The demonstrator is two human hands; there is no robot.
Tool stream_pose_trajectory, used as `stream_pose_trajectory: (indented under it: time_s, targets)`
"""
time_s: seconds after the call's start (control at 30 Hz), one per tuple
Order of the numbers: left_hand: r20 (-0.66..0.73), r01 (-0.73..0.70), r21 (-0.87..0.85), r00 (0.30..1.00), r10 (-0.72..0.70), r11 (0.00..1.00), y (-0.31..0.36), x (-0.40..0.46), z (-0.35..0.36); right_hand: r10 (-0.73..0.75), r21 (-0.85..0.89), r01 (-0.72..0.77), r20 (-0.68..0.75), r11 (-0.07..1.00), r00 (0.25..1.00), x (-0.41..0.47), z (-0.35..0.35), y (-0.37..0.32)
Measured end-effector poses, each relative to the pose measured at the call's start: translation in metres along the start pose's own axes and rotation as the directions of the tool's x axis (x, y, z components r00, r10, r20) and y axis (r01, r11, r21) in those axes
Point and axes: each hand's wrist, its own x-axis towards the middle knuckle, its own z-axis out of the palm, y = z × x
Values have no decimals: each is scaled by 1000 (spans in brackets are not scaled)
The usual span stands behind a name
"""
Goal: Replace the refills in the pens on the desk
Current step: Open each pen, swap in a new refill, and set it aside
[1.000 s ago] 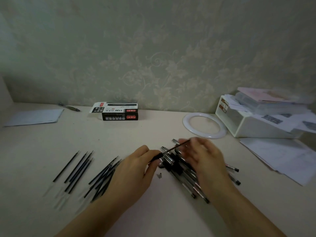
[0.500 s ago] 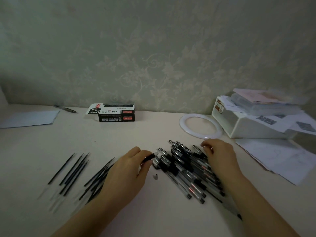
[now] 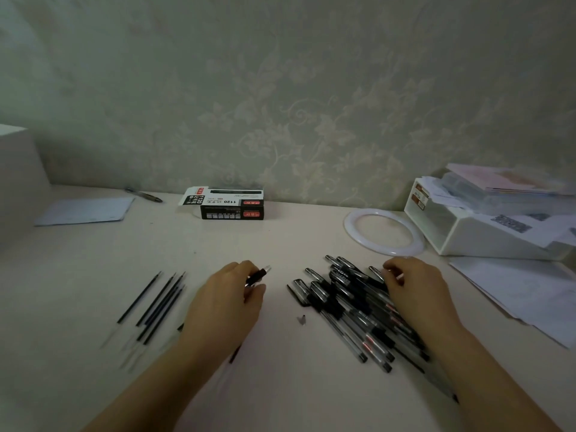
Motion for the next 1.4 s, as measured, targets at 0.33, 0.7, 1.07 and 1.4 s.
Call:
stream_pose_trajectory:
  time_s: [0.33,0.7,1.07,1.4]
  targets:
    - [224,31,152,972,-65,988,4,-8,-21,-198,38,200,-59,979,978,-26,-5,-43]
    - [227,-26,372,972,-64,928,20,-19,-16,-383,364,371,-41,854,923,-65,2,-80]
    - [203,141,-645,979,-9,751,37,-11,2,-191,822,-278,416,497,889,-82,23,-89]
    - [115,-115,-506,973,200,855,27,-15,6,9,915,-325,333,239,943,-72,24,-81]
